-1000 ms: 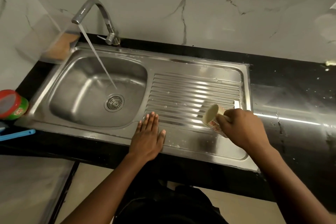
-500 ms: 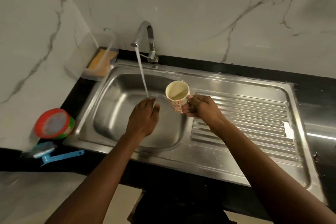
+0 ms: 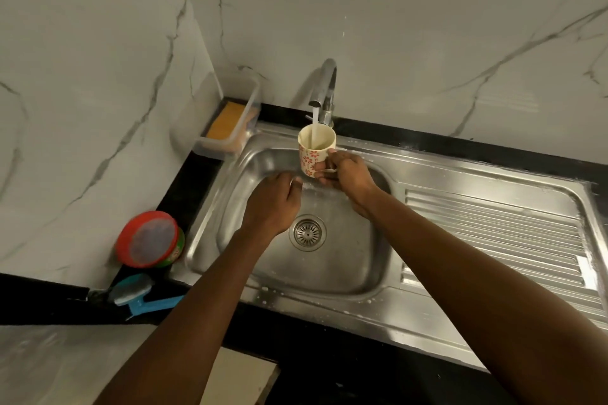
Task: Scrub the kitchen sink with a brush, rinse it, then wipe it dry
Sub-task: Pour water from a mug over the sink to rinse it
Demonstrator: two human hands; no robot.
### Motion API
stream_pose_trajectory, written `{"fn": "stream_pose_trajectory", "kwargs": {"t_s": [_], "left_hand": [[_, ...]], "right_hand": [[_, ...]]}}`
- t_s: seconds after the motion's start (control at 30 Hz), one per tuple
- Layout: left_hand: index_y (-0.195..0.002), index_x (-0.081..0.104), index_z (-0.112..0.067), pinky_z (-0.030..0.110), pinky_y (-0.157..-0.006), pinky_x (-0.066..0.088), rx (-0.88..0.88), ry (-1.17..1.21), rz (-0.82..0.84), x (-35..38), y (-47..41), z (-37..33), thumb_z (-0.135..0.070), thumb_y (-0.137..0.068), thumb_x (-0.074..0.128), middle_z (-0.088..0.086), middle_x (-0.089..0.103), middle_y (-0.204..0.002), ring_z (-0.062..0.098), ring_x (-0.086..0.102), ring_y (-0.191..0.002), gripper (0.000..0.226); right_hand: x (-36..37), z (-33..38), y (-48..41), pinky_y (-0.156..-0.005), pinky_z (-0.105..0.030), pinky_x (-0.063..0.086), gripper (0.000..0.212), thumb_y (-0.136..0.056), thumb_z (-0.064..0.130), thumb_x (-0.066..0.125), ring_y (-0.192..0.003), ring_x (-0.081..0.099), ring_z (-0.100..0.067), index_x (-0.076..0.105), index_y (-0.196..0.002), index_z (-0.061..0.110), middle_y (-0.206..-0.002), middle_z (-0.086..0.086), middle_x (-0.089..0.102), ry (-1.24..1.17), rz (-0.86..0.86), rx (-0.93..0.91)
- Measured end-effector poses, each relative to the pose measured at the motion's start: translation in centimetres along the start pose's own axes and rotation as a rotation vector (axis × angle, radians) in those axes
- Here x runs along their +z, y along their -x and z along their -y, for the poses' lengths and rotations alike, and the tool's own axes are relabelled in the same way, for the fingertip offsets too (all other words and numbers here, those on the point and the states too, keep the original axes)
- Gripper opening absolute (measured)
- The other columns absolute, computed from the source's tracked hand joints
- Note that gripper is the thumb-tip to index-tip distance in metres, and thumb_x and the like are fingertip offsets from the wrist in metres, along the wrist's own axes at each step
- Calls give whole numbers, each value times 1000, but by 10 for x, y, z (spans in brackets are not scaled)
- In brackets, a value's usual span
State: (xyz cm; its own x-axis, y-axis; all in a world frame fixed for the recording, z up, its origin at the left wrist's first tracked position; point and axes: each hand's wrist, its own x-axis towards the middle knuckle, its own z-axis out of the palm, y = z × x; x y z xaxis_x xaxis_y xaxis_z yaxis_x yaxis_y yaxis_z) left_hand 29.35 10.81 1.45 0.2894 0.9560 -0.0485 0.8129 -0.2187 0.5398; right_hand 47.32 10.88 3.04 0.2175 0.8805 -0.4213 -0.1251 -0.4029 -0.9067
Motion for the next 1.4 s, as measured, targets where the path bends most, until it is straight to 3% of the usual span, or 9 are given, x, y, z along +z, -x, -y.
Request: {"fn": "stream_pose_trajectory", "kwargs": {"t_s": [0.07,0.23,0.4,0.67,0.8,1.03,1.2,1.4], "left_hand": [[-118,65,-17,40,-80,53,7,6,-6,-1,-2,2,-40,-109,39,5,69,-112,25,65,-101,37],[-113,65,-16,38,-76,50,9,18,-4,-2,-1,6,-39,-109,39,4,68,-108,24,64,-97,35],[-107,64,-16,33,-72,39,8,32,-17,-3,0,7,-38,-110,39,3,66,-105,21,62,-92,33],[-107,65,-17,33,-73,41,18,22,-32,-3,0,9,-39,-110,39,3,67,-104,23,63,-94,34],[-109,65,-16,34,-74,41,18,12,-33,-1,1,10,-40,-110,39,3,67,-107,24,64,-97,35],[-138,57,-12,39,-91,47,24,14,-16,-5,2,3,-38,-111,38,11,65,-134,29,61,-122,42],[-140,57,-13,39,-94,47,23,14,-10,-6,1,1,-39,-111,38,11,64,-137,28,59,-126,43],[-132,60,-11,40,-88,49,29,12,-12,-7,1,0,-38,-111,38,11,67,-129,29,63,-118,40]], "right_hand": [[2,-1,-2,-98,-46,60,23,-112,28,45,-105,73,-31,67,-109,21,-113,-15,75,8,-1,-17],[1,-6,-6,-98,-44,60,31,-113,31,43,-112,72,-33,66,-123,12,-113,-16,76,-2,10,-47],[0,-4,-9,-99,-45,60,32,-112,31,44,-110,74,-31,67,-122,11,-110,-15,78,-22,14,-51],[1,-3,-10,-100,-47,59,32,-113,31,44,-110,73,-34,66,-121,10,-110,-18,76,-41,24,-47],[1,-2,-9,-100,-47,59,31,-112,30,44,-109,74,-33,66,-122,11,-111,-18,76,-45,17,-41],[0,0,-8,-98,-45,60,34,-113,29,44,-107,75,-32,66,-123,5,-106,-16,78,-47,16,-46],[0,5,-5,-99,-45,60,27,-113,27,44,-109,73,-34,68,-107,16,-101,-13,77,-49,12,-49],[1,8,-4,-98,-44,60,28,-113,27,42,-109,73,-34,67,-107,15,-105,-15,77,-37,10,-61]]}}
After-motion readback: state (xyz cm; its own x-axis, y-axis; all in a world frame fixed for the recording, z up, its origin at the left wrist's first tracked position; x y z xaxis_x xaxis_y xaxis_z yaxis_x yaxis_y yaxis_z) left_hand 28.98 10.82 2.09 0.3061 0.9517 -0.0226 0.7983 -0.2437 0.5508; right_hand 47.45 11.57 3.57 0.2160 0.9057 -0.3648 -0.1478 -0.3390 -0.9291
